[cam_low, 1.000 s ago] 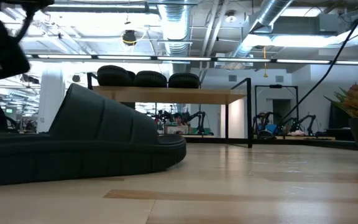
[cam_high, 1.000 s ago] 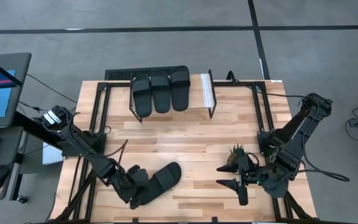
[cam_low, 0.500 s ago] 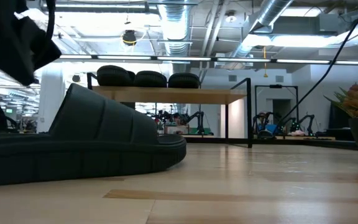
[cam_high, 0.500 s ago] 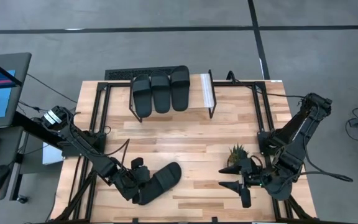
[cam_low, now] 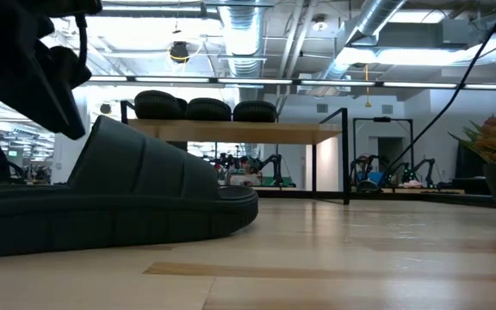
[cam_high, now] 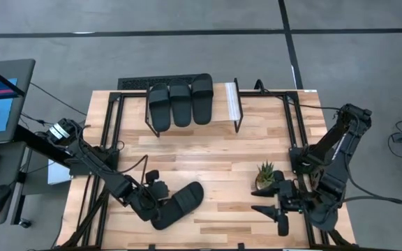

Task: Pick and place slides into the shelf
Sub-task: Put the black slipper on the shelf

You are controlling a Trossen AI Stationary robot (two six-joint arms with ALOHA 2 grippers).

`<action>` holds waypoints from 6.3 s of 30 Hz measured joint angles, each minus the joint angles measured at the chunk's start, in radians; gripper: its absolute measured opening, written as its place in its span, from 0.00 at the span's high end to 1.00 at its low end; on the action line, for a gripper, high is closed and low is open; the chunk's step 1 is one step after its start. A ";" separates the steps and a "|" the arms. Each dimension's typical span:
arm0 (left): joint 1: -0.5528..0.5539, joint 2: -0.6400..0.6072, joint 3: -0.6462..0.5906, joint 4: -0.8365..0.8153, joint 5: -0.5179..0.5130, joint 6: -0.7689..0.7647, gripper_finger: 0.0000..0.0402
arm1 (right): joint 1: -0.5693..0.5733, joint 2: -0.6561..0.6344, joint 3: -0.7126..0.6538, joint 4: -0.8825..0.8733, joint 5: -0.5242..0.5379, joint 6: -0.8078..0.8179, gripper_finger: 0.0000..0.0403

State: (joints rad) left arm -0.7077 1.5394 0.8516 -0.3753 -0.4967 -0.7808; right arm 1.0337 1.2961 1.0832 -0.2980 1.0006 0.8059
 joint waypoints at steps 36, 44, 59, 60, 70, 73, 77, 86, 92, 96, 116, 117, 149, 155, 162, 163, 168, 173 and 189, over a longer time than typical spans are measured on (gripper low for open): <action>0.038 0.000 -0.005 0.034 0.044 0.000 0.57 | 0.016 0.000 0.000 0.000 0.024 0.017 0.49; 0.038 0.000 -0.005 0.049 0.046 0.000 0.57 | 0.016 0.000 0.000 0.008 0.024 0.017 0.49; 0.054 0.184 0.000 0.171 0.019 -0.019 0.57 | 0.011 0.000 0.000 0.020 0.033 0.017 0.49; 0.056 0.196 0.008 0.175 0.011 -0.026 0.57 | 0.011 0.000 0.000 0.021 0.033 0.017 0.49; 0.086 0.216 0.021 0.209 -0.102 0.001 0.57 | 0.011 0.000 0.000 0.023 0.033 0.026 0.49; 0.109 0.216 0.021 0.209 -0.100 -0.016 0.60 | 0.011 0.000 0.000 0.020 0.033 0.026 0.49; 0.136 0.216 0.021 0.210 -0.080 -0.035 0.85 | 0.011 0.000 0.000 0.015 0.033 0.025 0.49; 0.138 0.214 0.021 0.231 -0.062 -0.245 0.99 | 0.011 0.000 0.000 0.015 0.034 0.026 0.49; 0.099 0.216 0.020 0.343 -0.168 -0.380 0.99 | 0.011 0.000 0.000 0.014 0.063 0.059 0.49; 0.074 0.216 0.020 0.392 -0.267 -0.441 1.00 | 0.011 0.000 0.000 0.014 0.088 0.084 0.49; 0.171 0.214 0.503 0.345 -0.497 0.190 1.00 | -0.183 0.086 -0.002 0.261 -0.218 -0.145 0.49; 0.187 0.214 0.532 0.315 -0.495 0.210 1.00 | -0.198 0.078 -0.002 0.288 -0.250 -0.181 0.49; 0.630 0.214 0.736 0.681 -0.373 0.316 1.00 | 0.035 -0.148 0.000 0.226 -0.038 -0.522 0.72; 0.659 0.214 0.838 0.653 -0.379 0.426 1.00 | 0.067 -0.168 0.000 0.120 0.326 -0.385 0.86; 0.686 0.212 0.878 0.651 -0.351 0.460 1.00 | -0.073 -0.150 0.000 0.074 0.392 -0.249 0.86; 0.689 0.212 0.878 0.650 -0.335 0.455 1.00 | -0.099 -0.140 0.000 0.074 0.392 -0.246 0.86; 0.693 0.212 0.879 0.629 -0.274 0.430 1.00 | -0.187 -0.090 0.000 0.074 0.378 -0.159 0.86; 0.693 0.212 0.879 0.606 -0.214 0.430 1.00 | -0.224 -0.047 0.013 0.071 0.265 -0.288 0.86; 0.734 0.213 0.879 0.583 -0.250 0.359 1.00 | -0.186 -0.021 0.247 -0.215 0.322 -1.125 0.86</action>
State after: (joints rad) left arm 0.0265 1.7527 1.7306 0.2076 -0.7466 -0.4215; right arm 0.8482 1.2751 1.3303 -0.5135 1.3221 -0.3187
